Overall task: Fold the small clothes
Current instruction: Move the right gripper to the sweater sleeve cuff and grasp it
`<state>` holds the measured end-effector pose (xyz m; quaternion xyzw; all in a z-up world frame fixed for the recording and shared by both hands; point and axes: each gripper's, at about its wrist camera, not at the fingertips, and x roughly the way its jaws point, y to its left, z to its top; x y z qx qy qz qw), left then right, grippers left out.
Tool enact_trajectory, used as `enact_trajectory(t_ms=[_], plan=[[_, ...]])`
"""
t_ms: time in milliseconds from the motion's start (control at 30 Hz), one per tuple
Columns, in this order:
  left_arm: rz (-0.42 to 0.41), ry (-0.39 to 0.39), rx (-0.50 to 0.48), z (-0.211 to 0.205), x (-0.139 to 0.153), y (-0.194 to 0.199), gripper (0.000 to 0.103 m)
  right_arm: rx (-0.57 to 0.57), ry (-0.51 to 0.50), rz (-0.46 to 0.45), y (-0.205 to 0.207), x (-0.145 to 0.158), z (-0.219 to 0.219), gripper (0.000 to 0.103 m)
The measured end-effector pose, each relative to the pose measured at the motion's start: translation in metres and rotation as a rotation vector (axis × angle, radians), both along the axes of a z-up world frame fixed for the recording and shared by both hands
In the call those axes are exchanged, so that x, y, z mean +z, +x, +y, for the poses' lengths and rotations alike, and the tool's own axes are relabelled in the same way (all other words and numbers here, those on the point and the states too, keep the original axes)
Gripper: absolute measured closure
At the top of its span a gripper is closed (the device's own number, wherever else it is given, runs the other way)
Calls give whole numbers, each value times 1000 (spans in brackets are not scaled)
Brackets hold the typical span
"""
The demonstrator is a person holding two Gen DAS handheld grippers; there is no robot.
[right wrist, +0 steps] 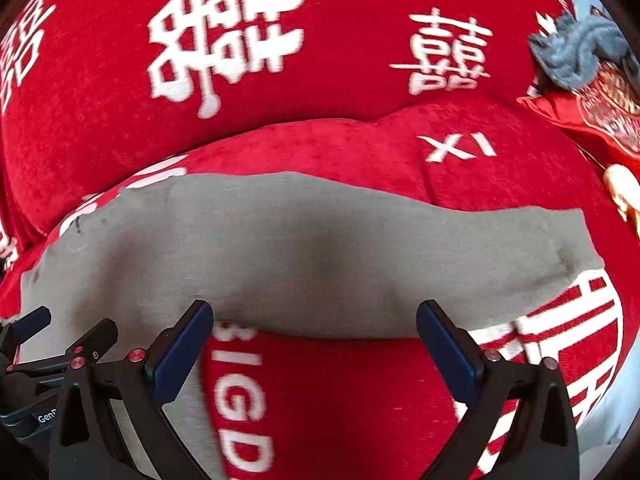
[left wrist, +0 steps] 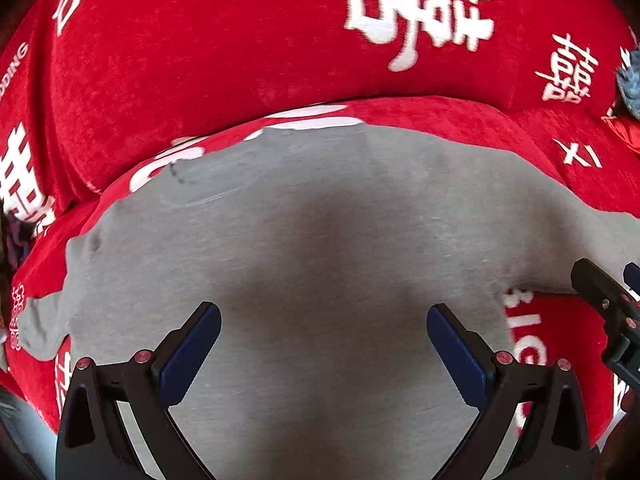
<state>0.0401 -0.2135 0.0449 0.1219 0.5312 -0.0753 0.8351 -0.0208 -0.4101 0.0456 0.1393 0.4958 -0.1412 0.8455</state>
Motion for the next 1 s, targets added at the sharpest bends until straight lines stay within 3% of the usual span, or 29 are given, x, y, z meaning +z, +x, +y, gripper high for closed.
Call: enact_trajectory(t_ms=[333,733,933,967,1000], plan=[[17,13,-76,-56,-9,-2,0,-112,6,9,-27,-15,-61,1],[34,2,-92,-86,-23,5,0,-404,88,-37,-79,-40,-176,2],[31,-24,-81,-83,-23,11,0,-387,-35,-64,-55,-40,-192,5],[24,-26,-75,-82,-22,13,0,-378,-60,-63,-50,-41,-193,8],[17,-28,-65,-80,-20,15,0,-369,-81,-61,-48,-41,-194,17]])
